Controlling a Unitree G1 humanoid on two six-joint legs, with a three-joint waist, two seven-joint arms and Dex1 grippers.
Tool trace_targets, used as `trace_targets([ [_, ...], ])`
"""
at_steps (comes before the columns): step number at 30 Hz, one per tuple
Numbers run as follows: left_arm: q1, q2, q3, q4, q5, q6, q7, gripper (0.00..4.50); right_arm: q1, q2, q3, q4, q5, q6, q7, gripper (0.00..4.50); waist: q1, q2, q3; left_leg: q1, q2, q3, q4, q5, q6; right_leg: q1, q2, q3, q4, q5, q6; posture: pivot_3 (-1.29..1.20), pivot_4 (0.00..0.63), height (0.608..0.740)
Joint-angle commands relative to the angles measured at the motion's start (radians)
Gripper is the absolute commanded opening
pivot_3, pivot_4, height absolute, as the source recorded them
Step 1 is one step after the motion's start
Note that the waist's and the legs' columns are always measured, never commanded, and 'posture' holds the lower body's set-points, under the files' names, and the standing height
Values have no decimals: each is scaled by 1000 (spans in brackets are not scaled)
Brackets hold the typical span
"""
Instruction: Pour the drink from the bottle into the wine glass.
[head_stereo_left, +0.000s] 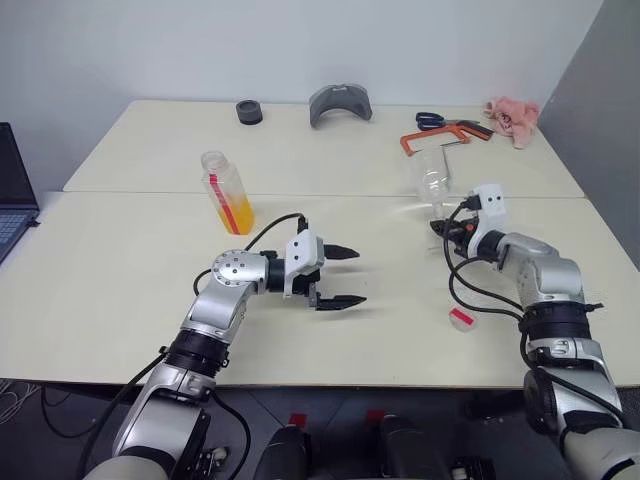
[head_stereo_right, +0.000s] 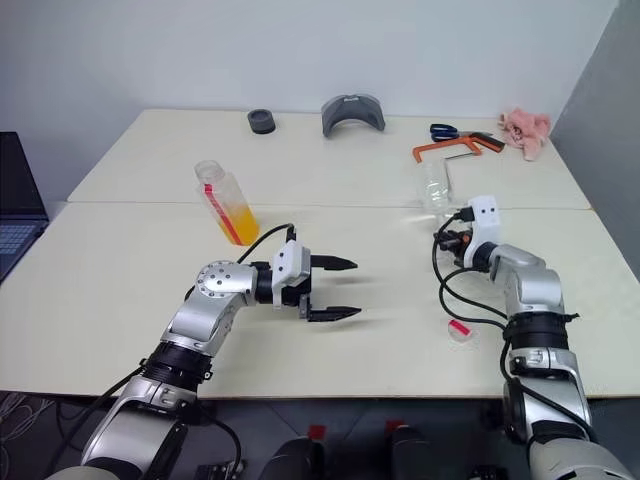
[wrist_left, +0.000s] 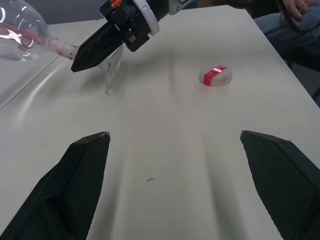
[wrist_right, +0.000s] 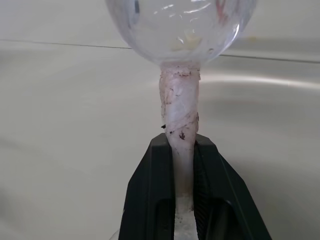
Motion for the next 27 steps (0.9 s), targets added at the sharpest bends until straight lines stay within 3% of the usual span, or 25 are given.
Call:
trace_targets([
  [1, -28, -8, -6, -14, -3, 6, -5, 4500, -12, 1, -84, -95, 124, 264, -43, 149, 0, 0, 0, 0, 0, 0, 0, 0, 0, 0, 0, 0, 0, 0, 0, 0, 150, 740],
  [5, -33, -6, -1, -20, -8, 18, -13, 4500, -16, -28, -110, -225, 206, 652, -95, 149, 4, 1, 0, -1, 0, -1, 0, 0, 0, -1, 0, 0, 0, 0, 0, 0, 150, 740],
  [8, -36, -5, -2, -20, -10, 22, -20, 4500, -19, -49, -99, -327, 258, 816, -90, 149, 2, 1, 1, -1, 0, -1, 0, 0, 0, -1, 0, 0, 0, 0, 0, 0, 150, 740],
  [17, -45, -19, -13, -17, -5, 22, -32, 4500, -39, -60, -67, -265, 235, 834, -137, 149, 2, 1, 1, -2, -1, 0, 0, 0, 0, -1, 0, 0, -1, 0, 0, 0, 150, 740],
  [25, -39, -6, -13, -18, -6, 23, -34, 4500, -45, -111, 22, -252, 253, 810, -112, 2800, 2, 1, 1, -2, -1, 0, 0, 0, 0, -1, 0, 0, -1, 0, 0, 0, 150, 740],
  [27, -38, -1, -13, -11, -1, 16, -36, 4500, -63, -144, 61, -247, 265, 816, -84, 2800, 2, 1, 1, -2, -1, 0, 0, 0, 0, -1, 0, 0, -1, 0, 0, 0, 150, 740],
])
